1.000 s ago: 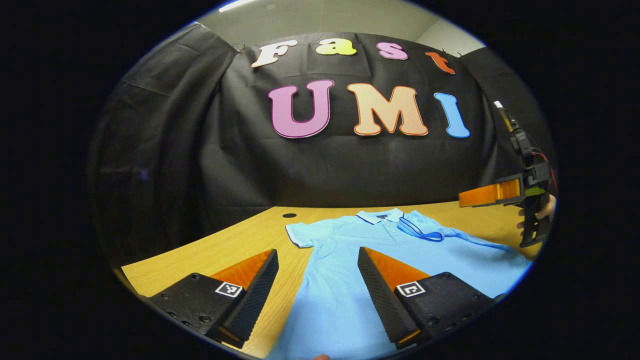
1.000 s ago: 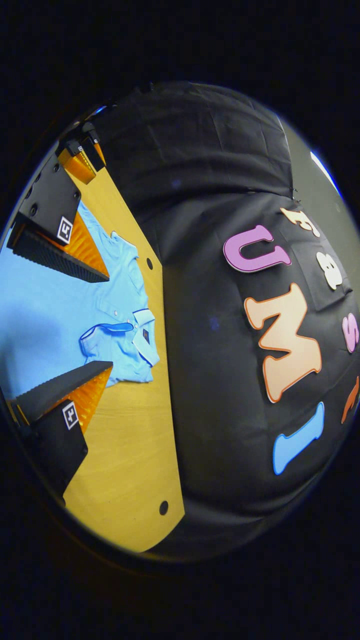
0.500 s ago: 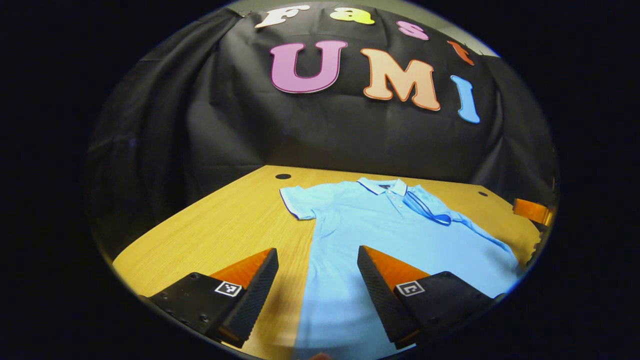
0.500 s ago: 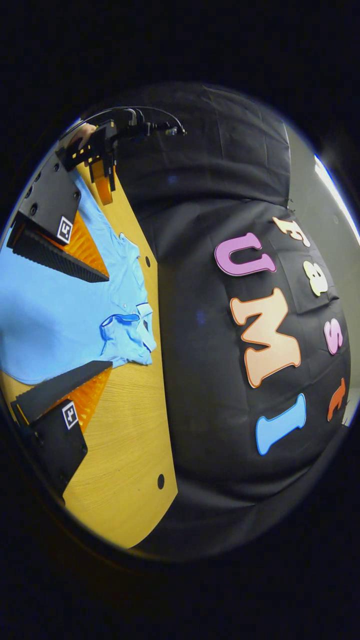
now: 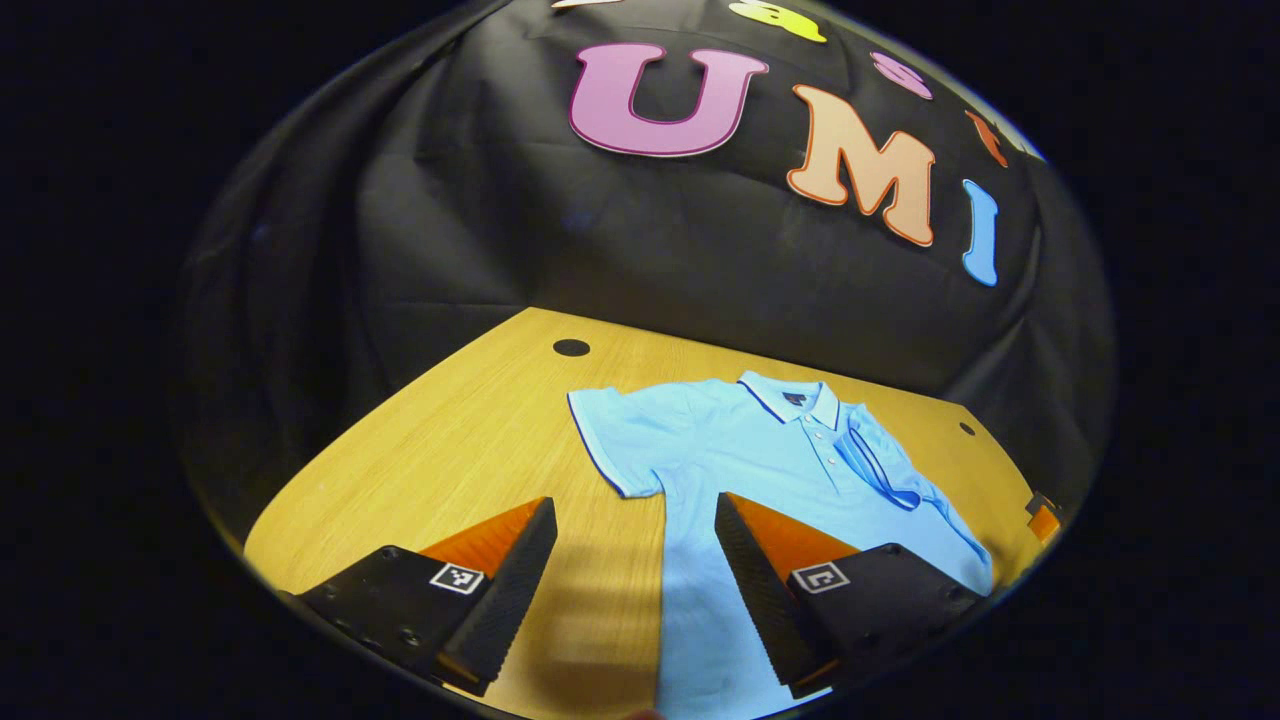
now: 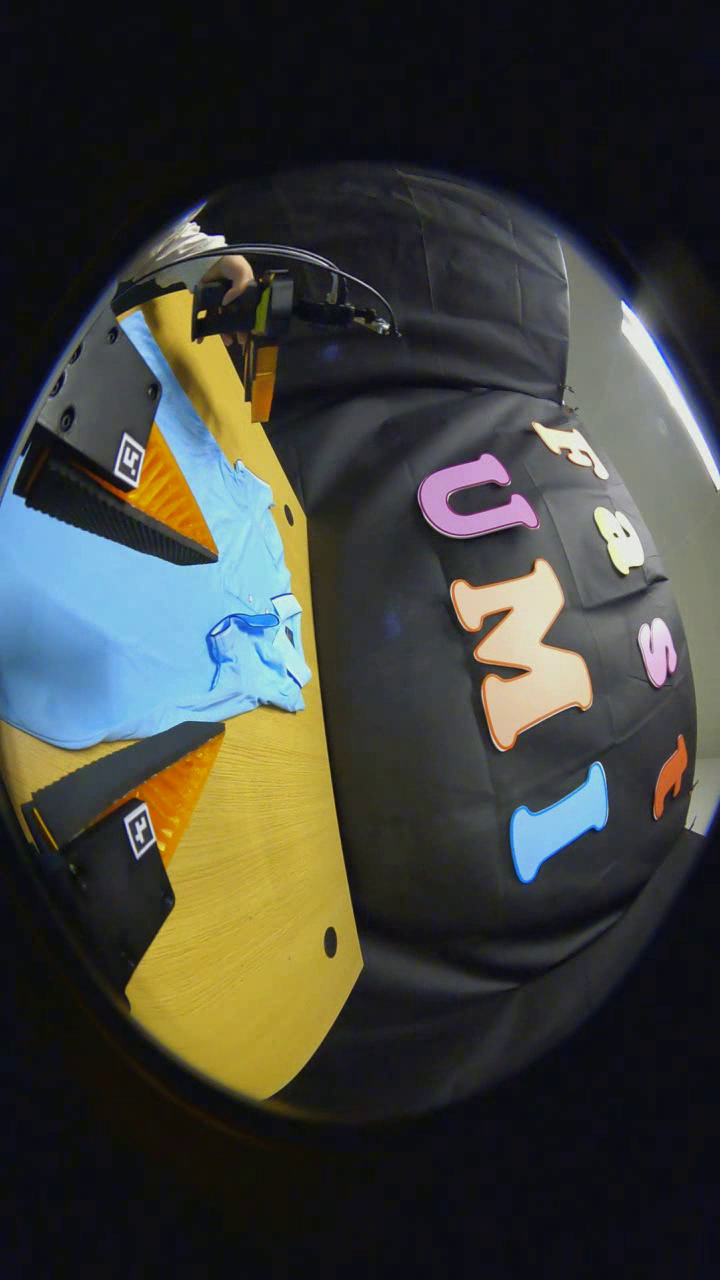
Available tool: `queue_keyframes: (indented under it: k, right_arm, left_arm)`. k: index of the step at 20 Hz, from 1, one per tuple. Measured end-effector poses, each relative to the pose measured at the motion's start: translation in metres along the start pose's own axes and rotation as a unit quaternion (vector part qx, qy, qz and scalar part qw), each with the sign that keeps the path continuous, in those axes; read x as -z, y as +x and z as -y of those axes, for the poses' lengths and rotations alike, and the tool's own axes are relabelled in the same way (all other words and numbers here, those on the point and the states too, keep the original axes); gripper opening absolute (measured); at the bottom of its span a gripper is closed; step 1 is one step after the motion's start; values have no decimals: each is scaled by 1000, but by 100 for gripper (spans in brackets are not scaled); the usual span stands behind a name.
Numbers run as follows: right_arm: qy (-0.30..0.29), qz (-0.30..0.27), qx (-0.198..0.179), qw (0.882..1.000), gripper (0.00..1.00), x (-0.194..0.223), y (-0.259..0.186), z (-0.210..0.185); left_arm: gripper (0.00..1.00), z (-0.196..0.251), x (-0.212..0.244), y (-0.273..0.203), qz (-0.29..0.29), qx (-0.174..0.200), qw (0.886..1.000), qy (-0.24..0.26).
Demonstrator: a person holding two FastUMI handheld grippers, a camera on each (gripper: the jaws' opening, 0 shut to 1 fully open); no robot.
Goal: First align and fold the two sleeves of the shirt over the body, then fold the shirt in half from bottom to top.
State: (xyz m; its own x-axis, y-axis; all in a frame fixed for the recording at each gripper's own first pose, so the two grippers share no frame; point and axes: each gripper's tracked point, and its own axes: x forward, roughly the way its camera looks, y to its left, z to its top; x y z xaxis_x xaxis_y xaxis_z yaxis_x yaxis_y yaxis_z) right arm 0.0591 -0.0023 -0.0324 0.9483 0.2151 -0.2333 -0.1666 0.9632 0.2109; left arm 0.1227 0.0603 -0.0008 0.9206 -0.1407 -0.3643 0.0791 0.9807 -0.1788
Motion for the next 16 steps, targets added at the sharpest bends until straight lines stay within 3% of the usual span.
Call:
queue_keyframes:
  k: [3, 7, 10, 16]
  right_arm:
    - [2, -1, 1, 1000, 98, 3, 2, 1]
    - [-7, -2, 6, 1000, 98, 5, 2, 2]
    - [-3, -1, 1, 1000, 98, 3, 4, -3]
    - [-7, 0, -6, 1000, 98, 1, 5, -9]
  left_arm:
    - [95, -13, -15, 31, -26, -5, 1000, 2]
    - [95, -16, -19, 81, -74, 18, 996, -47]
    - [95, -39, -16, 119, -97, -12, 995, -14]
    - [94, -38, -3, 149, -123, -20, 992, 11]
